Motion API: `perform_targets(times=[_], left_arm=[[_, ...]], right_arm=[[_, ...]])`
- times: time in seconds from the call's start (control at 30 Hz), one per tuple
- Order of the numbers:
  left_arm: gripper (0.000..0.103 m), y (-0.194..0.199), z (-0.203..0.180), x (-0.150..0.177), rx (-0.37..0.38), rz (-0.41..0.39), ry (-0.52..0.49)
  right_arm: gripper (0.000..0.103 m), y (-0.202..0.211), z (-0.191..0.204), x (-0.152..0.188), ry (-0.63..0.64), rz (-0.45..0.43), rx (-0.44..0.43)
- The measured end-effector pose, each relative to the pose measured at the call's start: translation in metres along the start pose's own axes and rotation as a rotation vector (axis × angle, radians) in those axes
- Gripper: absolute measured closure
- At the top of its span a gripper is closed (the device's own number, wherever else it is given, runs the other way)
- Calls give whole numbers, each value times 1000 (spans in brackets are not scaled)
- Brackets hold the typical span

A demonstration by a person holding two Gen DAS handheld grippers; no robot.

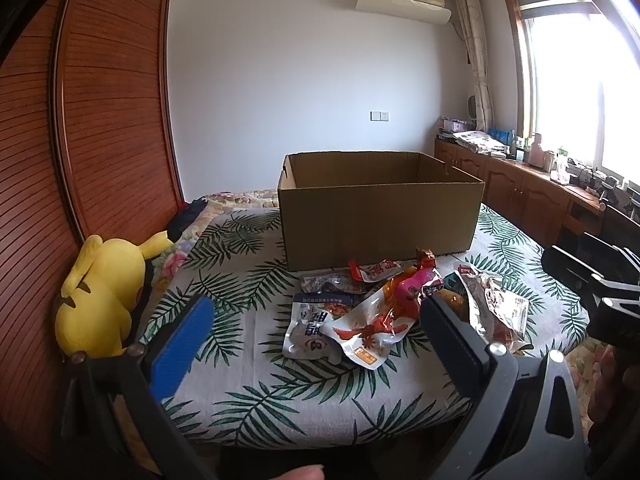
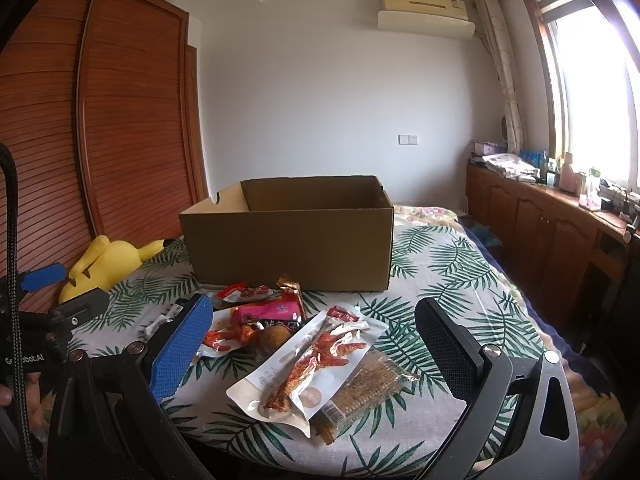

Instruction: Organize snacks

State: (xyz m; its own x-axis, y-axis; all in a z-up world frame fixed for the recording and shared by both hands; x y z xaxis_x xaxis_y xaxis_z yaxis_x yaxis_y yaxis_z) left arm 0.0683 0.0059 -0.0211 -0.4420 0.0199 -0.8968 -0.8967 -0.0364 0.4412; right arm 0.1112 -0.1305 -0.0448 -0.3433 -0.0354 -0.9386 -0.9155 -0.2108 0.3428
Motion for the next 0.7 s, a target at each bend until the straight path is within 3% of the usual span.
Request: perform_targets(times=[0.7], left_arm=[[0, 1, -1, -1, -1, -2, -1]], right_arm=[[0, 0, -2, -1, -5, -3, 6]])
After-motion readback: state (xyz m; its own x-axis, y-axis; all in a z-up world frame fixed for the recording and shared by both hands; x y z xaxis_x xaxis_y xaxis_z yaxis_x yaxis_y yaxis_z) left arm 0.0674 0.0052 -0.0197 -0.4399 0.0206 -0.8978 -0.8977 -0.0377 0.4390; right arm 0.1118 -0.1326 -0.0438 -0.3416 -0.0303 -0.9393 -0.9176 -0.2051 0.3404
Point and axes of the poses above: each gripper's, at about its wrist camera, not at the fingertips, and y roughly against the way its jaws point, z to its left, x to its underside, the point moved 8 cm from there along -y, roughly the way its jaws point, and after that the axes turned 2 degrees about -x, right-handed, at the moved point
